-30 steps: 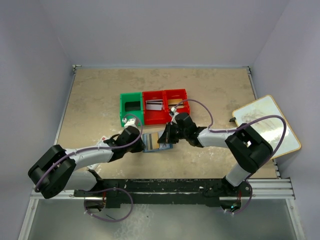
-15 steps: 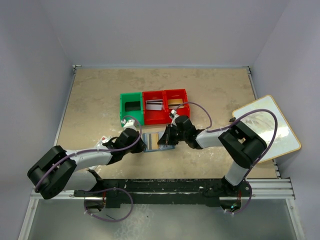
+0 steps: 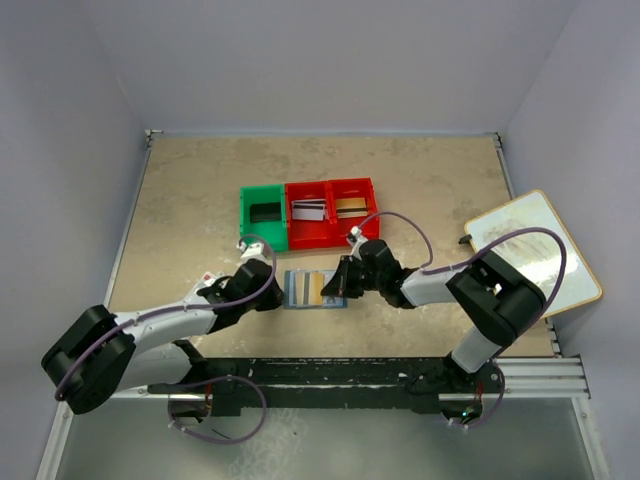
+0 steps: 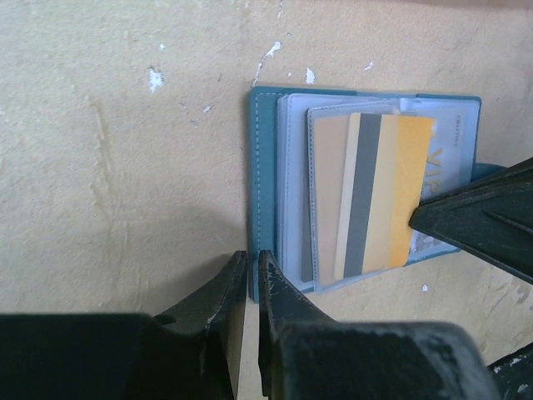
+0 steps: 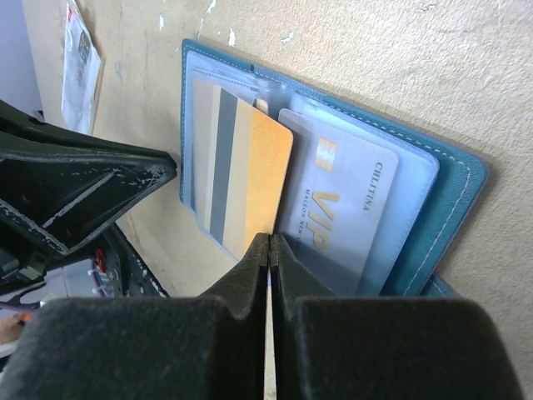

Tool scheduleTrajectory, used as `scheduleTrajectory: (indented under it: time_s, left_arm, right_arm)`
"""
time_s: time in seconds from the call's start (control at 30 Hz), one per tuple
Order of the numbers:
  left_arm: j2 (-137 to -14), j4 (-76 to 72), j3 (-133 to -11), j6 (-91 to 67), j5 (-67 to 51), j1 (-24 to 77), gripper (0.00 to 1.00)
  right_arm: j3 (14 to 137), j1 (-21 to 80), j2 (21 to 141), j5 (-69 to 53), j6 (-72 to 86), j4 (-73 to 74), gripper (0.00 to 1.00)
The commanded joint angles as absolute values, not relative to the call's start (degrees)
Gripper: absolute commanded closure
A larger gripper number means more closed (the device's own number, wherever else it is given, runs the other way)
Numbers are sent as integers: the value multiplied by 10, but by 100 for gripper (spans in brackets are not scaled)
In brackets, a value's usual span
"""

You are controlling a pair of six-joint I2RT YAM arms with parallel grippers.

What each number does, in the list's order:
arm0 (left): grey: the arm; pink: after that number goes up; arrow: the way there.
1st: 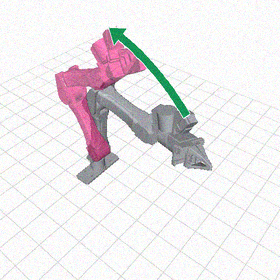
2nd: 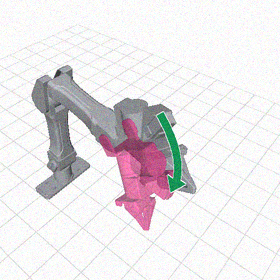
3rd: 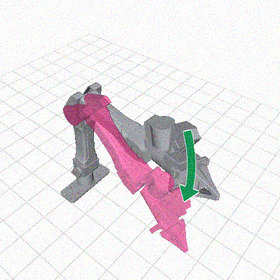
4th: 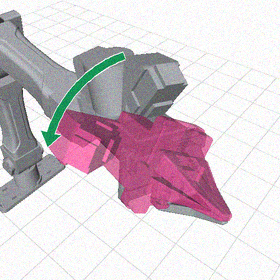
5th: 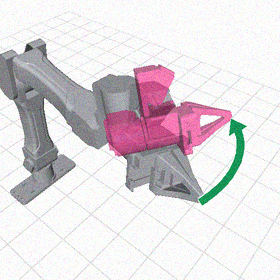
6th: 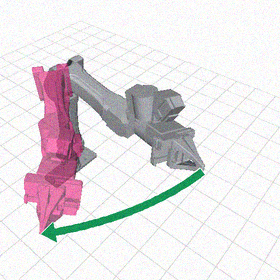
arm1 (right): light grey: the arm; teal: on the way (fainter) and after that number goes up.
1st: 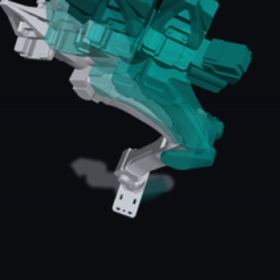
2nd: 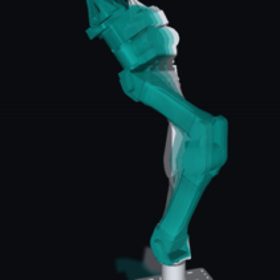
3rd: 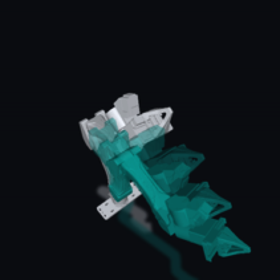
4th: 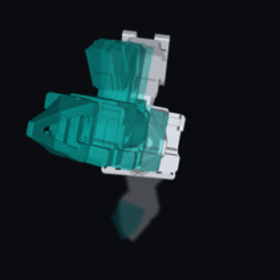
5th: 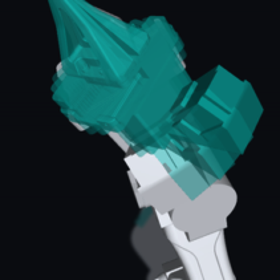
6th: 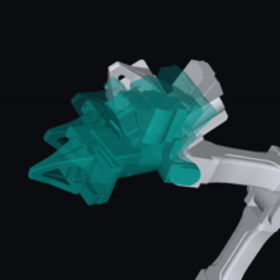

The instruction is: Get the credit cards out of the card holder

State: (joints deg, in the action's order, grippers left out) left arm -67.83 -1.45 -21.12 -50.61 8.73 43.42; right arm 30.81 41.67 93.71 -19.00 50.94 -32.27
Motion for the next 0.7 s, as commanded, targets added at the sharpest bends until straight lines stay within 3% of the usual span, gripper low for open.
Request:
scheduleTrajectory:
  time_s: [0.0, 0.3, 0.67]
  left_arm:
    - [-635, 40, -217, -522, 123, 436, 89]
    - [-565, 68, -246, -526, 136, 436, 72]
    - [-608, -16, -250, -520, 86, 436, 68]
  right_arm:
    - [301, 420, 943, -197, 509, -352, 100]
    - [298, 420, 948, -194, 511, -358, 100]
    - [324, 420, 944, -197, 507, -326, 100]
